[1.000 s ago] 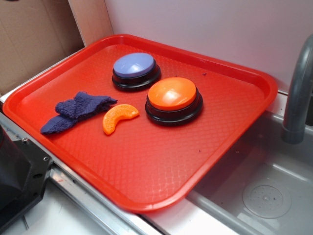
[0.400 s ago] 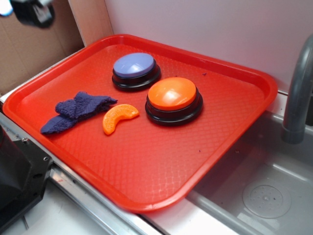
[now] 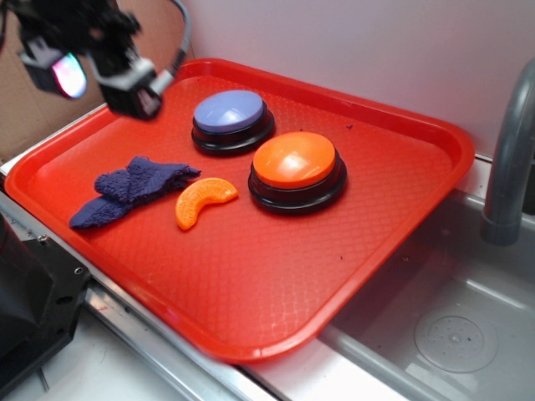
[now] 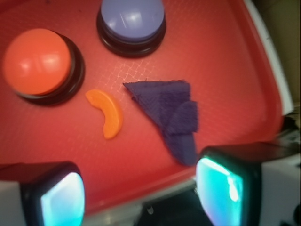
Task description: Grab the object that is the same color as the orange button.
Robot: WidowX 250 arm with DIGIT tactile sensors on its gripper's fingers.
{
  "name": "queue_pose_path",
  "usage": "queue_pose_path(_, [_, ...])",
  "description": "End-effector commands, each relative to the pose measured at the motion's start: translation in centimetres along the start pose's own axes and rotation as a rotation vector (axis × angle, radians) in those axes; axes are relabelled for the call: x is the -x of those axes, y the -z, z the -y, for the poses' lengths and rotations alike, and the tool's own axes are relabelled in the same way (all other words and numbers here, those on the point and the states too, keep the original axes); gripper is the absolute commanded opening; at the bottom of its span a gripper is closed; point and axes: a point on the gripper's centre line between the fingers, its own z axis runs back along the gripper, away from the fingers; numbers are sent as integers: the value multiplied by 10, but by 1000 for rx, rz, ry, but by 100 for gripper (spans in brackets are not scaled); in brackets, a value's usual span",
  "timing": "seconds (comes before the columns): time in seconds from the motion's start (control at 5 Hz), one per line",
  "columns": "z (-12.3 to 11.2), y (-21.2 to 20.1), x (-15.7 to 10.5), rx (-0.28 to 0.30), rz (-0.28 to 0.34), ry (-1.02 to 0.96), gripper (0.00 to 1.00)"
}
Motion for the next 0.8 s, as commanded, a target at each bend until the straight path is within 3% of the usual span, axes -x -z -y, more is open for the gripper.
queue_pose_path(0.0, [17,49,-16,62,75,-64,100])
queue_pose_path(0.4, [22,84,-22,10,52,-105,100])
queue_pose_path(0.6, [20,92,-22,20,44,-116,100])
